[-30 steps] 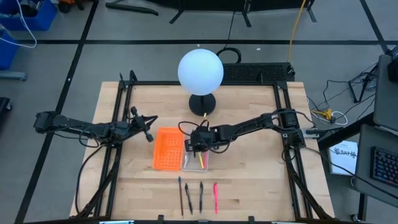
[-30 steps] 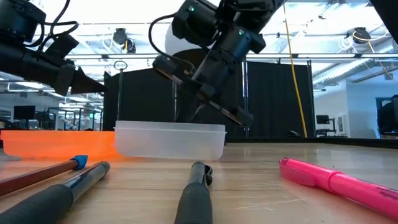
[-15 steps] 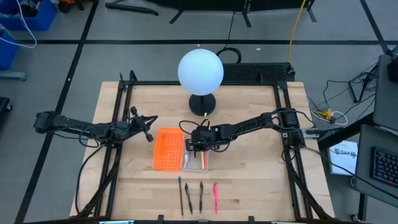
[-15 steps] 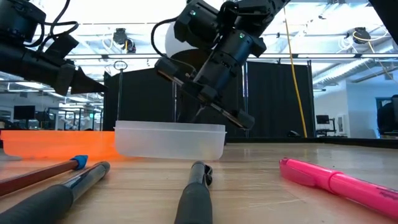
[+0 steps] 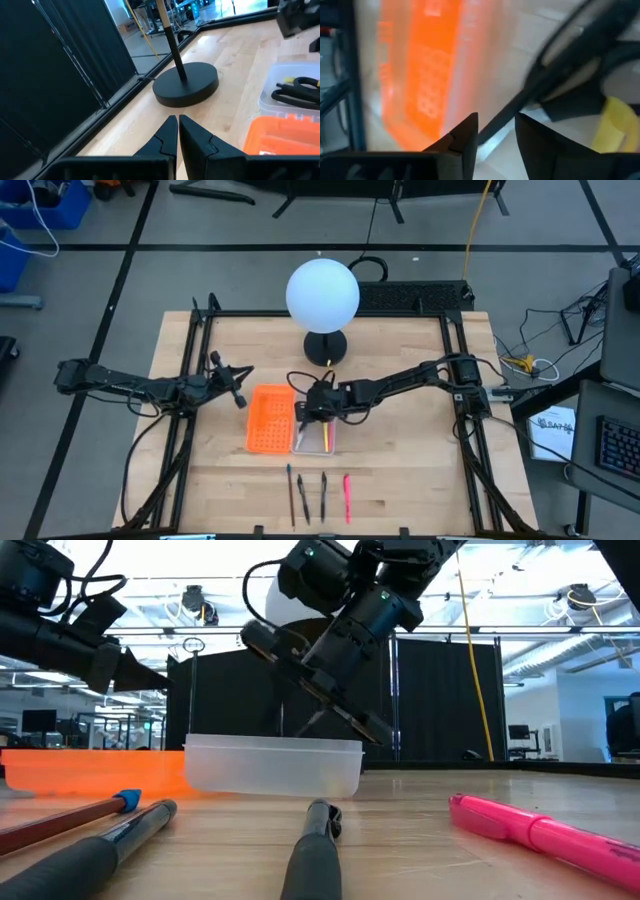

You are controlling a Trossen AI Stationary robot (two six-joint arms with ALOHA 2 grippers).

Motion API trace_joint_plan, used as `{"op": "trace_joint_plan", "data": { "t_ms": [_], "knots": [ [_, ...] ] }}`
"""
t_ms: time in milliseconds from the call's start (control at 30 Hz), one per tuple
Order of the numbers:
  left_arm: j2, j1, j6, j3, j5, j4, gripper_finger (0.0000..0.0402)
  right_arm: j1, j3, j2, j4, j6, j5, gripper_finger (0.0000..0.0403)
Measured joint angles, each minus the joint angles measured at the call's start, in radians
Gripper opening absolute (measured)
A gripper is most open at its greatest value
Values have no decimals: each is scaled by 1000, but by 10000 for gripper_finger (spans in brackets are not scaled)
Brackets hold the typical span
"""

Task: Pick & place school supplies into a supply box
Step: Put the brown pencil into the orange supply box

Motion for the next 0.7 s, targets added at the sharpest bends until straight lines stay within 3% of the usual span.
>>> {"op": "trace_joint_plan", "data": {
  "t_ms": [233, 400, 533, 700],
  "knots": [
    [0, 0, -12, 0, 9, -4, 26, 1, 0, -129, -20, -217, 71, 126],
    [0, 0, -71, 0, 12, 6, 26, 23, 0, -282, -45, -614, 110, 127],
    [0, 0, -52, 0, 102, -13, 26, 114, -25, -394, -109, -911, 263, 117],
    [0, 0, -8, 0, 276, -16, 26, 162, -184, -581, -101, -1102, 295, 65]
  ]
}}
